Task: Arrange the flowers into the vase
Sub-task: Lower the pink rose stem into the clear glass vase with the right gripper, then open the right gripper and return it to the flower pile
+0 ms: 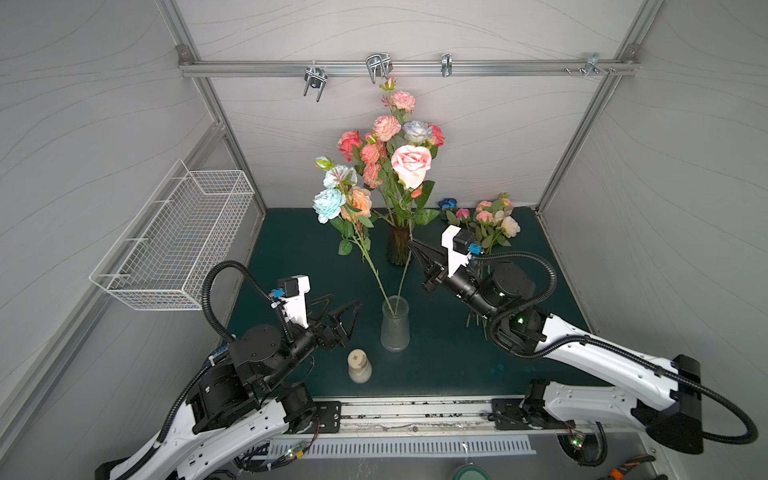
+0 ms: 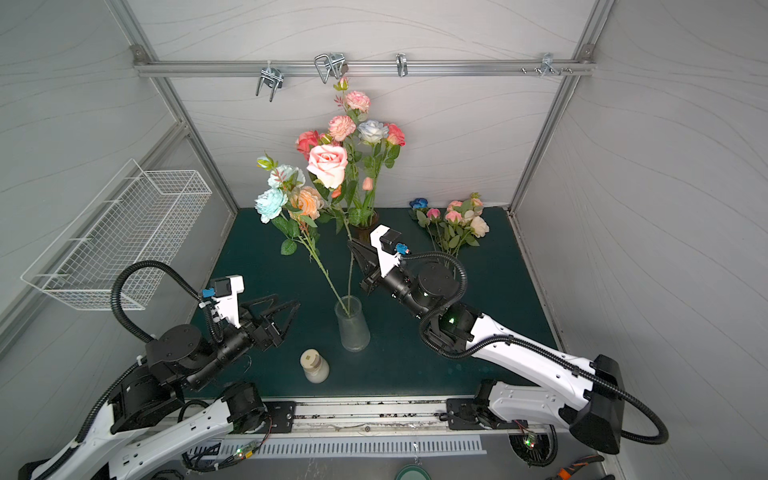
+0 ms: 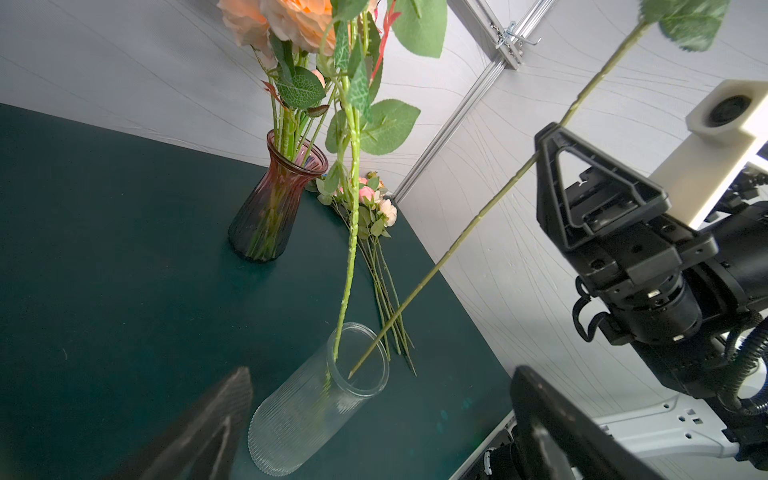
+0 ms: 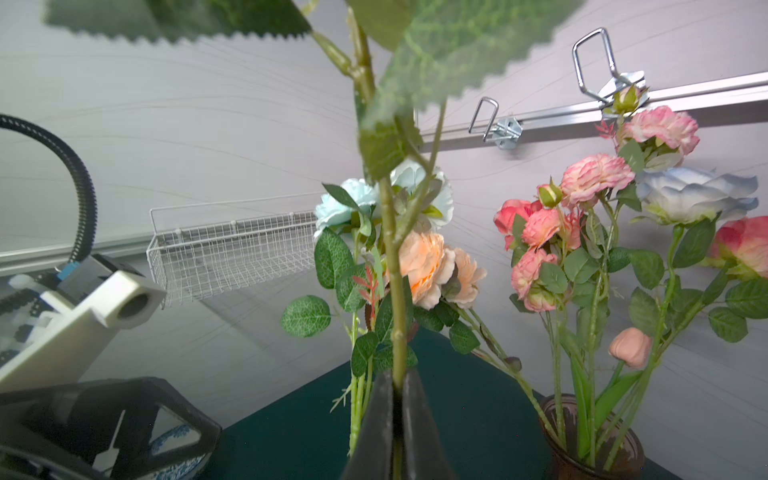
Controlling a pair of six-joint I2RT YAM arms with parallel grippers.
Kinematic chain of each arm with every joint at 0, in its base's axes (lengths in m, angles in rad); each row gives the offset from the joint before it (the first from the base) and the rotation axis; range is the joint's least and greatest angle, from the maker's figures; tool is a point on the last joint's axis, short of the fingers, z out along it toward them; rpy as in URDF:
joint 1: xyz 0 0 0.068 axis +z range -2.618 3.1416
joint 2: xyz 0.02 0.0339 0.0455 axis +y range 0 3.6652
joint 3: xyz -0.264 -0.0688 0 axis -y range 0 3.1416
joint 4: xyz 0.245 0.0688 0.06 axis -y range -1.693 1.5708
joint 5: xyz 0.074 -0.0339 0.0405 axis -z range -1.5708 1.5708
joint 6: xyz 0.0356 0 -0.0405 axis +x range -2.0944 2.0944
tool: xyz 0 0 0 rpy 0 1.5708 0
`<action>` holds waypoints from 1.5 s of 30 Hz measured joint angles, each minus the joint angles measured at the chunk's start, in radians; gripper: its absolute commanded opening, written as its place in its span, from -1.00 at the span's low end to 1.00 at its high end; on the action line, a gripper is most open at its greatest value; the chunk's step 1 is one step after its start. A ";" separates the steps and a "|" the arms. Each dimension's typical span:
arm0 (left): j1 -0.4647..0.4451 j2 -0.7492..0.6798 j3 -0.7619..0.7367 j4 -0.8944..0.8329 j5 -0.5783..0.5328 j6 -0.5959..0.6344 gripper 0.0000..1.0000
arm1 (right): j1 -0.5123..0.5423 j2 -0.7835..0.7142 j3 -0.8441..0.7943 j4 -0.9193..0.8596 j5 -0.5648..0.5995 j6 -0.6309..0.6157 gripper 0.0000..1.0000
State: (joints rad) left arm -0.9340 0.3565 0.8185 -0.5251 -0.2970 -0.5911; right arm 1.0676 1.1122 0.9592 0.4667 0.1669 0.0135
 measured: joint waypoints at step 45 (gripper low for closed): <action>0.000 0.002 -0.001 0.007 0.020 0.007 0.98 | -0.875 0.638 0.177 -0.807 -0.021 0.520 -0.27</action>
State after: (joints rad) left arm -0.9340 0.3580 0.8173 -0.5179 -0.2768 -0.5842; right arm 0.1928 1.7500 1.1358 -0.3401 0.1463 0.5339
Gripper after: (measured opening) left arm 0.991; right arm 0.365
